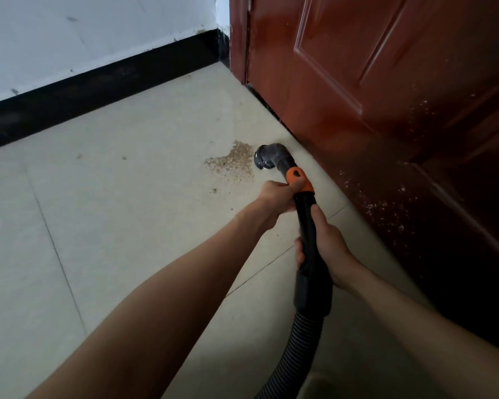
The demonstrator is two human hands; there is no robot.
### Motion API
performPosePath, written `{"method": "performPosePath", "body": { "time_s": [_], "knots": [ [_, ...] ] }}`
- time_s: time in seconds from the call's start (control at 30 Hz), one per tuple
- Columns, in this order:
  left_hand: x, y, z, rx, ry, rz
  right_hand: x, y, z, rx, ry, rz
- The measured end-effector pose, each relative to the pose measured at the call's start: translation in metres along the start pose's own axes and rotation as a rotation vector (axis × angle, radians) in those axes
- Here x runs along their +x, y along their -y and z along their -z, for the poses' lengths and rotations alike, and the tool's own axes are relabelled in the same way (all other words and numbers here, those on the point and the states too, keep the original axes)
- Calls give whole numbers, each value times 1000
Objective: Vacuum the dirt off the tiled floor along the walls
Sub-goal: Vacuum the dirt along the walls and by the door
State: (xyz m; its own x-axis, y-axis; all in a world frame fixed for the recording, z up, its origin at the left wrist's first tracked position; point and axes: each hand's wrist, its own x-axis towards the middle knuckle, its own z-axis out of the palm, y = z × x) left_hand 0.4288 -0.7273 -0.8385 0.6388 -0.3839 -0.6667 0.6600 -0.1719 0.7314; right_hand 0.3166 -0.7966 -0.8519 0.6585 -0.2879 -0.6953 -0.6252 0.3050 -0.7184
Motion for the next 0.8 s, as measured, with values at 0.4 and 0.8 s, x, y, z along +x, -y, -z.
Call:
{"method": "performPosePath", "body": {
  "time_s": [0.4, 0.8],
  "knots": [
    [52, -39, 24, -55, -51, -34, 61, 35, -27, 78, 101, -35],
    [29, -26, 41, -170, 44, 0, 45, 23, -29, -35, 162, 0]
  ]
}}
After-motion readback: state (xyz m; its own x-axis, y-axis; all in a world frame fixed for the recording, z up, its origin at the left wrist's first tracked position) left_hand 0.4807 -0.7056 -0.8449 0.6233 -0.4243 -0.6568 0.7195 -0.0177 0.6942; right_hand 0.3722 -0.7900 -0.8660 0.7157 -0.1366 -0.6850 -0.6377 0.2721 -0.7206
